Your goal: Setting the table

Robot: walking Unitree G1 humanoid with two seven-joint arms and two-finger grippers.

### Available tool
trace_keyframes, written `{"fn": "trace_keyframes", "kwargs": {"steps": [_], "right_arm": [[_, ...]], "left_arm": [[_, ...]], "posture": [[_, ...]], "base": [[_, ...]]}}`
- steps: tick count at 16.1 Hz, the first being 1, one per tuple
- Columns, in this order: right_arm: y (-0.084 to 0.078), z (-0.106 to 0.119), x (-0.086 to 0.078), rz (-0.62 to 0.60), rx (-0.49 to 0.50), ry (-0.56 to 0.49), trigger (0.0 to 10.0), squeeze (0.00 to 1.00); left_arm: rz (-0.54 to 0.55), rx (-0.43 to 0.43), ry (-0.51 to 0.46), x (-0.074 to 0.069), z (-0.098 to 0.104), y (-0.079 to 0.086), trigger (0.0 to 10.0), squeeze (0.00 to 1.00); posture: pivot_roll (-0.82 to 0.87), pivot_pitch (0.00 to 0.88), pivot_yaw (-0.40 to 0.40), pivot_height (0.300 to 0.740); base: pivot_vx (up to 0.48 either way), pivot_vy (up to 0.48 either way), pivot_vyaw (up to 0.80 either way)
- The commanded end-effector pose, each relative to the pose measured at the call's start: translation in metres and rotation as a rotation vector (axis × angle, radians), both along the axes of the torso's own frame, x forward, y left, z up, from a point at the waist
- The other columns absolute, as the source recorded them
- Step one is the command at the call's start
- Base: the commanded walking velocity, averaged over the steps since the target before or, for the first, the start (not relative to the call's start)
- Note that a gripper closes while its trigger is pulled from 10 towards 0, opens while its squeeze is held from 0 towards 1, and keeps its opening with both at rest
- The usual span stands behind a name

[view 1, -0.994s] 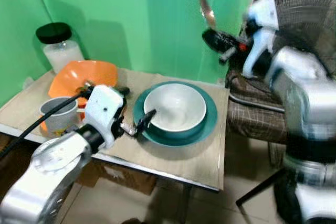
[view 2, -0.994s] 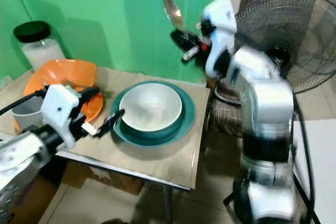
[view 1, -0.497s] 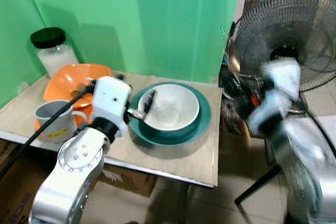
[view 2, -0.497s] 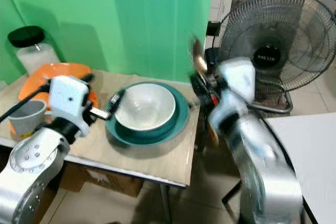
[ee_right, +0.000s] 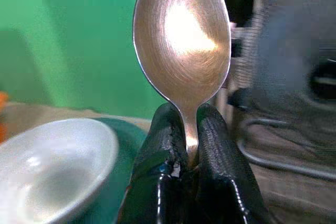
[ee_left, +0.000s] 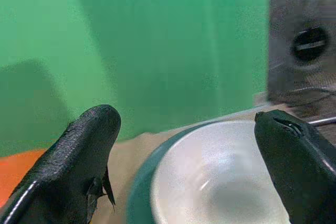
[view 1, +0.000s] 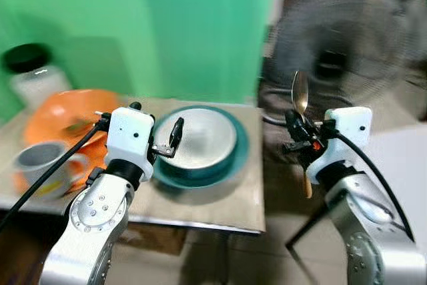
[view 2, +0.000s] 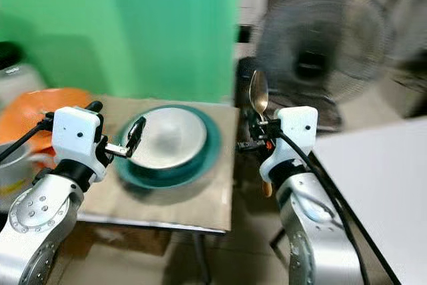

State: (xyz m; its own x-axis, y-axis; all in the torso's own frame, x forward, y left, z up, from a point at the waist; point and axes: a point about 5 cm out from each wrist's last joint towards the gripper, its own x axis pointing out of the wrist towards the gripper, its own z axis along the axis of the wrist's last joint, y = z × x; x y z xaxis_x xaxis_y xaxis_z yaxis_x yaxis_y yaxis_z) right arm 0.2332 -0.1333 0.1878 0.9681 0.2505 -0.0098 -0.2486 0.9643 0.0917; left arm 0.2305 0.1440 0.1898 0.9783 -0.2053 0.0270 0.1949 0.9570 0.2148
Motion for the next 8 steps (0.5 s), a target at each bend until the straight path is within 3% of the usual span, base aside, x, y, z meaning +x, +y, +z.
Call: {"fn": "trace_keyframes", "kwargs": {"steps": [1,8], "right_arm": [[0.0052,0.0013,0.0007,0.015,0.005,-0.02,10.0,0.0],[0.0088,-0.0059,0.0076,0.029,-0.011,0.019,10.0,0.0]], "left_arm": [[0.017,-0.005,-0.024,0.0018,0.0039,0.0018,10.0,0.0],[0.039,-0.025,-0.019,0.0007,0.0044,0.0043,10.0,0.0]], "posture": [[-0.07,0.006,0.02,0.74],[-0.06,0.007,0.011,0.74]], "base": [[0.0,0.0,-0.8],[0.0,0.0,-0.8]]}}
